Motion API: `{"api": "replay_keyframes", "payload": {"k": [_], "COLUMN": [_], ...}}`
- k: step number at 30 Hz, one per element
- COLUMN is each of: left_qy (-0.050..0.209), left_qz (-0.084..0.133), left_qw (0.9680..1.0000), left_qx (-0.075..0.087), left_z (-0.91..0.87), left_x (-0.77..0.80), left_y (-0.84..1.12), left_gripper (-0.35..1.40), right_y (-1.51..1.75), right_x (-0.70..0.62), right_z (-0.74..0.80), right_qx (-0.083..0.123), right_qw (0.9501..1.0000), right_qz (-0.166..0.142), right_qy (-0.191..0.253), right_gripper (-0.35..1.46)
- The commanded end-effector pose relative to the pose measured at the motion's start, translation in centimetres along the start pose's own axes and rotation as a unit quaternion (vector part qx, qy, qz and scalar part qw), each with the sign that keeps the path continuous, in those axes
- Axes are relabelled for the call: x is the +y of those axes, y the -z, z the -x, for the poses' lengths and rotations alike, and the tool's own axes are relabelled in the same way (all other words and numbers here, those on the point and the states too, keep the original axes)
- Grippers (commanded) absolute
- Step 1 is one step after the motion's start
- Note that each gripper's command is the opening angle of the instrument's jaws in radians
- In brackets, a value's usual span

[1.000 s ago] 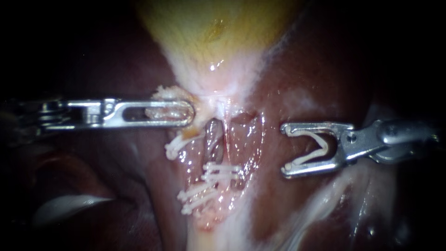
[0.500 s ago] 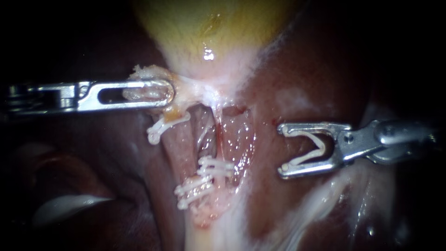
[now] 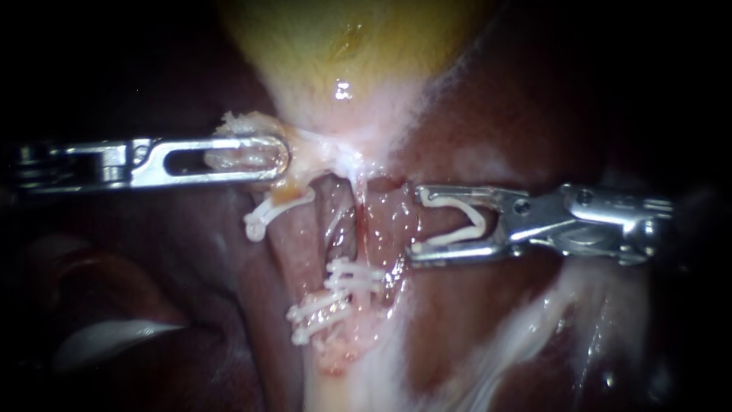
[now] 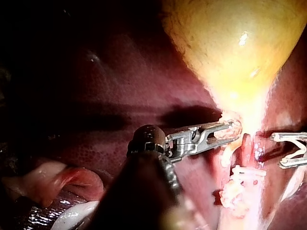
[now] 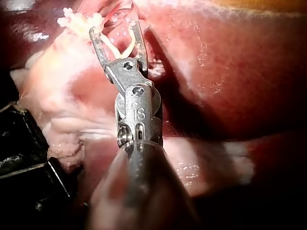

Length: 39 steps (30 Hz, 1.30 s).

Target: Clipping third clip right tube

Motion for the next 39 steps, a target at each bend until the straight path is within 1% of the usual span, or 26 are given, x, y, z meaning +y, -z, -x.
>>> {"api": "replay_keyframes", "payload": {"k": [1, 4, 8, 10, 19, 22, 26, 29, 31, 32, 35, 39], "left_qy": [0.0, 0.0, 0.0, 0.0, 0.0, 0.0, 0.0, 0.0, 0.0, -0.001, -0.001, -0.001], "left_qz": [0.002, 0.001, 0.0, 0.0, -0.001, -0.001, -0.001, -0.001, -0.001, -0.001, -0.001, -0.001], "left_qw": [1.0, 1.0, 1.0, 1.0, 1.0, 1.0, 1.0, 1.0, 1.0, 1.0, 1.0, 1.0], "left_qx": [-0.001, -0.001, 0.0, 0.0, 0.001, 0.001, 0.001, 0.001, 0.001, 0.001, 0.001, 0.001], "left_z": [0.0, -0.01, -0.03, -0.03, -0.04, -0.05, -0.05, -0.05, -0.05, -0.05, -0.05, -0.05], "left_x": [0.0, -0.01, -0.02, -0.03, -0.04, -0.04, -0.04, -0.04, -0.04, -0.04, -0.04, -0.03], "left_y": [0.0, 0.0, -0.01, -0.01, -0.02, -0.02, -0.03, -0.03, -0.03, -0.03, -0.02, -0.02], "left_gripper": [-0.35, -0.35, -0.35, -0.35, -0.35, -0.35, -0.35, -0.35, -0.35, -0.35, -0.35, -0.35], "right_y": [-0.04, -0.16, -0.29, -0.35, -0.63, -0.73, -0.85, -0.88, -0.88, -0.88, -0.88, -0.88], "right_x": [0.03, 0.1, 0.18, 0.21, 0.26, 0.26, 0.27, 0.29, 0.3, 0.3, 0.31, 0.3], "right_z": [0.01, 0.06, 0.12, 0.15, 0.21, 0.23, 0.25, 0.26, 0.26, 0.26, 0.25, 0.25], "right_qx": [0.0, -0.002, -0.012, -0.012, -0.012, -0.007, 0.009, 0.023, 0.047, 0.052, 0.083, 0.106], "right_qw": [1.0, 0.9998, 0.9993, 0.999, 0.9972, 0.9963, 0.9946, 0.9923, 0.9882, 0.9869, 0.9786, 0.969], "right_qz": [-0.001, 0.001, 0.0, -0.002, -0.023, -0.033, -0.046, -0.059, -0.076, -0.08, -0.108, -0.134], "right_qy": [-0.007, -0.021, -0.034, -0.042, -0.07, -0.078, -0.092, -0.107, -0.125, -0.13, -0.154, -0.179], "right_gripper": [0.5, 0.5, 0.49, 0.49, 0.49, 0.48, 0.48, 0.48, 0.48, 0.48, 0.47, 0.46]}}
